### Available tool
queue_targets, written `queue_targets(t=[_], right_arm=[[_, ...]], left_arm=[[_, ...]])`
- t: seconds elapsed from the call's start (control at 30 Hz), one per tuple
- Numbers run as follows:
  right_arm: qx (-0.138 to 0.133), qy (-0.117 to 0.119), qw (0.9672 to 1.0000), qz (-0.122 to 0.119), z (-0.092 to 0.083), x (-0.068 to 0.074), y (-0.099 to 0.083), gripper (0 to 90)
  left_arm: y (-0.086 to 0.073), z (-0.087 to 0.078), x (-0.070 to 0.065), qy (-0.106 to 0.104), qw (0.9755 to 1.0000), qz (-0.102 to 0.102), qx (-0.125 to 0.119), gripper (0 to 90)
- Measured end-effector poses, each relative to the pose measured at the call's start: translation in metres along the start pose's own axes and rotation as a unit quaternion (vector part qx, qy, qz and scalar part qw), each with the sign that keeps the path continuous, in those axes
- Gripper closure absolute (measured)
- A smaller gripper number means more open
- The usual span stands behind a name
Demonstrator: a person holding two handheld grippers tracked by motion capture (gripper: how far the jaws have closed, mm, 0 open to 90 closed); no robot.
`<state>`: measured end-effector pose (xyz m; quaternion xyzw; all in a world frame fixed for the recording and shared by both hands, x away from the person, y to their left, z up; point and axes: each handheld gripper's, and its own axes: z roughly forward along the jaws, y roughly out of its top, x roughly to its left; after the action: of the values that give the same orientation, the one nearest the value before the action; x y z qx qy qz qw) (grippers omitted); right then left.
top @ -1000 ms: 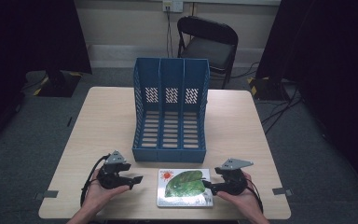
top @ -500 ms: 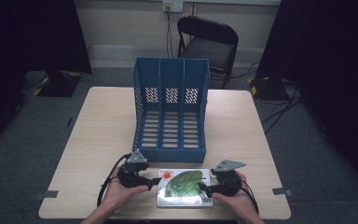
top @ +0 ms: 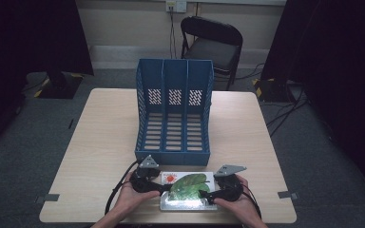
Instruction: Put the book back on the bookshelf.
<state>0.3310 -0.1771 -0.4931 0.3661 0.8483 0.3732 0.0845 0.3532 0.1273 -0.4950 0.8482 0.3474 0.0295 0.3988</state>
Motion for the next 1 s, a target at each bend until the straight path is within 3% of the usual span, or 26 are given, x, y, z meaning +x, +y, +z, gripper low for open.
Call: queue_targets(t=[0.23,0.4,0.77,1.0], right_arm=[[-0.002,0.003,1.0000,-0.005,0.0019,0.0023,0.0003,11.9],[0.000,0.004,1.0000,-0.006,0.0028,0.0047,0.0010,11.8],[0.006,0.024,0.9997,-0.009,-0.0045,0.0065,-0.0037,13.0],[0.006,0.018,0.9997,-0.012,-0.0046,0.0081,-0.0036,13.4]], left_arm=[[0.0001,0.0032,-0.0010,-0.019,0.9998,-0.007,-0.008,20.9],[-0.0003,0.0041,-0.0024,-0.017,0.9998,-0.002,-0.010,19.8],[0.0025,0.0003,0.0022,-0.028,0.9987,-0.028,-0.031,23.3],[0.0031,-0.0025,0.0063,-0.053,0.9962,-0.050,-0.047,24.8]])
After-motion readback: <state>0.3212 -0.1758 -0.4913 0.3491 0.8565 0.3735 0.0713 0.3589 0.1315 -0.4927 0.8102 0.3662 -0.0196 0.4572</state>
